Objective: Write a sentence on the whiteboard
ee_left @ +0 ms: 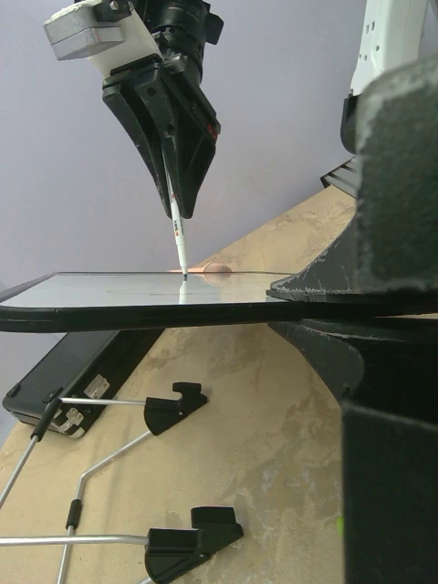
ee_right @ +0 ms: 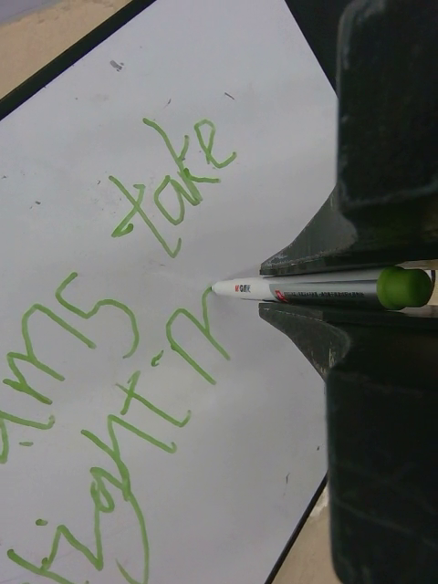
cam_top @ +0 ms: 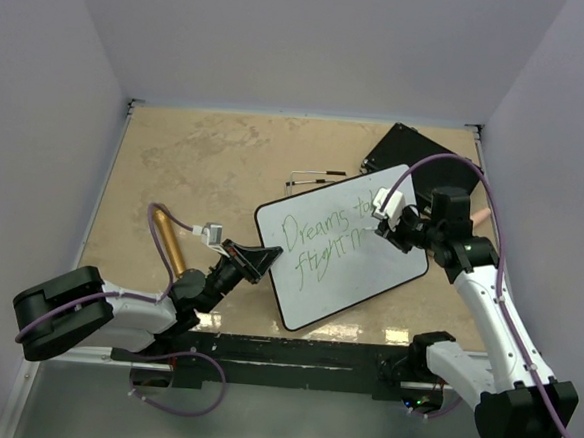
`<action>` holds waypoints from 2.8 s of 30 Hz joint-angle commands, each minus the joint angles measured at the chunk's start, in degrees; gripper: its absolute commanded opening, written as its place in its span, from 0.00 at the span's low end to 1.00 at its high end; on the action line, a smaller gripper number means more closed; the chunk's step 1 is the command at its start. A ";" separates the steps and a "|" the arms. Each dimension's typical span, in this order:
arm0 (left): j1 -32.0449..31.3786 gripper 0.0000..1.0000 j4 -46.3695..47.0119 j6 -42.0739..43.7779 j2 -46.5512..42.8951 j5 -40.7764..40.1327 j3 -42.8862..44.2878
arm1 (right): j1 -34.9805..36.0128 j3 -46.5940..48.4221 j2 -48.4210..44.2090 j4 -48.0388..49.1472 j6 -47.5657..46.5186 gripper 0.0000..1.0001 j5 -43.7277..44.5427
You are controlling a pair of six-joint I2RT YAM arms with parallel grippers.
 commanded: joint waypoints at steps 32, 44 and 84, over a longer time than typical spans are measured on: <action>-0.25 0.00 1.35 5.78 0.31 2.88 -2.98 | -0.37 3.90 3.25 0.31 -0.06 0.00 -7.17; -0.25 0.00 1.27 5.78 -0.22 2.35 -4.65 | -0.55 4.69 -0.35 -0.74 1.44 0.00 -4.27; -0.25 0.00 0.39 6.13 -1.36 2.00 -5.27 | -2.66 0.83 -0.44 -1.36 -0.14 0.00 -2.33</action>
